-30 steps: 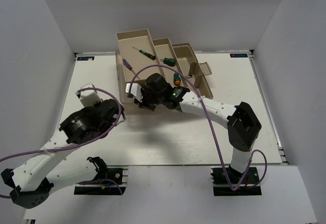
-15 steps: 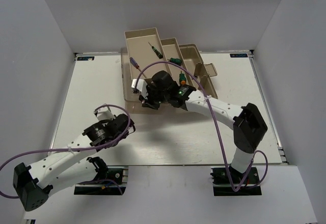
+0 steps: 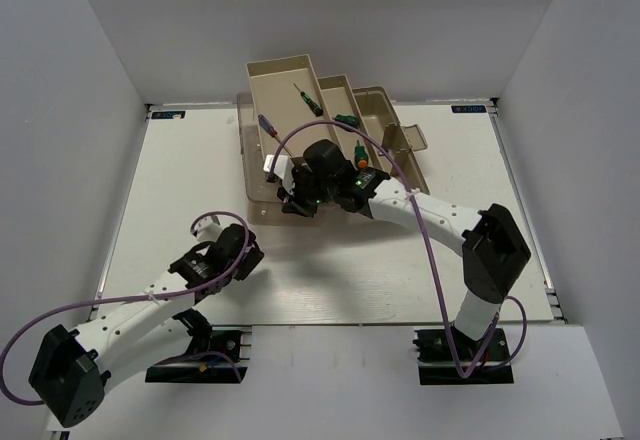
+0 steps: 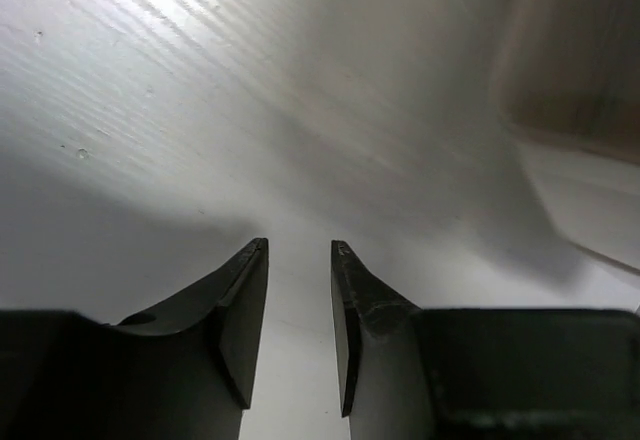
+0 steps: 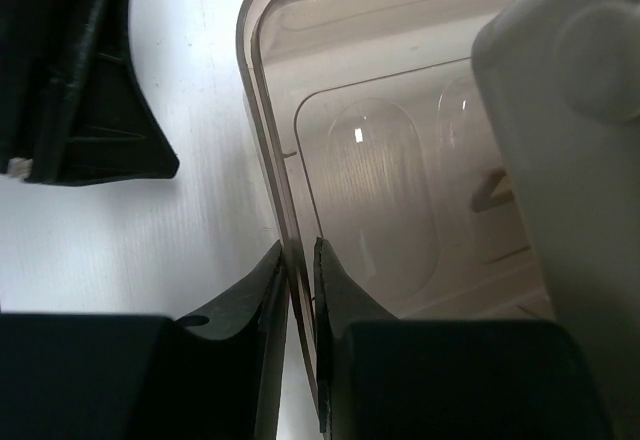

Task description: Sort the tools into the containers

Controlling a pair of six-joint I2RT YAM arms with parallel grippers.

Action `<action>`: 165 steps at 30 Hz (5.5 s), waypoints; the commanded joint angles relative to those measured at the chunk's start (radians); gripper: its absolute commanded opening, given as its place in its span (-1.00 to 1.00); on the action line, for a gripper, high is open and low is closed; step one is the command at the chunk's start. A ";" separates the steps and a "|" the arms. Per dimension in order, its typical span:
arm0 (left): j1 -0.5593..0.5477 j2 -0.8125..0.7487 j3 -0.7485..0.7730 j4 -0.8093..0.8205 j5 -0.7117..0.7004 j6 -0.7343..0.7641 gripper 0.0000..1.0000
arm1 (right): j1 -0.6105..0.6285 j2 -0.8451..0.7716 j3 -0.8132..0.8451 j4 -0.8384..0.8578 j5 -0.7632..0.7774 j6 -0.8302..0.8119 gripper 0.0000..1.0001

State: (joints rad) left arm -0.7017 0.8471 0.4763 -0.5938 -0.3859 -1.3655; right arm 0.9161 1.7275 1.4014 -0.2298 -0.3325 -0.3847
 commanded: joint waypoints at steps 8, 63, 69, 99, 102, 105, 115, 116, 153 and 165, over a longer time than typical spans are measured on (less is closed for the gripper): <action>0.149 -0.126 -0.192 0.195 0.140 -0.099 -0.04 | -0.022 -0.132 0.008 0.115 -0.077 0.121 -1.00; 0.636 0.708 0.350 0.646 0.843 0.282 0.17 | -0.029 -0.354 -0.019 -0.187 -0.407 -0.069 -0.35; 0.636 0.740 0.424 0.603 0.852 0.301 0.17 | -0.031 -0.508 -0.125 -0.194 -0.239 -0.103 -0.54; 0.473 1.132 1.343 0.310 0.967 0.417 0.17 | -0.816 -0.203 -0.075 -0.445 0.185 0.245 -1.00; 0.458 1.214 1.467 0.301 1.016 0.407 0.17 | -0.851 -0.131 -0.042 -0.447 0.110 0.267 -1.00; 0.413 1.291 1.623 0.290 1.068 0.385 0.17 | -0.873 -0.094 -0.016 -0.438 0.084 0.294 -1.00; 0.456 1.057 1.561 0.183 0.905 0.489 0.22 | -0.905 -0.036 -0.007 -0.401 0.017 0.279 -1.00; 0.456 1.019 1.485 0.172 0.872 0.531 0.22 | -0.902 -0.031 -0.004 -0.404 0.003 0.280 -1.00; 0.490 0.311 0.630 -0.061 0.570 0.971 0.91 | -0.861 -0.254 -0.171 -0.501 0.141 0.133 0.54; 0.490 0.153 0.552 -0.017 0.547 1.049 1.00 | -0.852 -0.550 -0.288 -0.549 0.147 0.219 0.81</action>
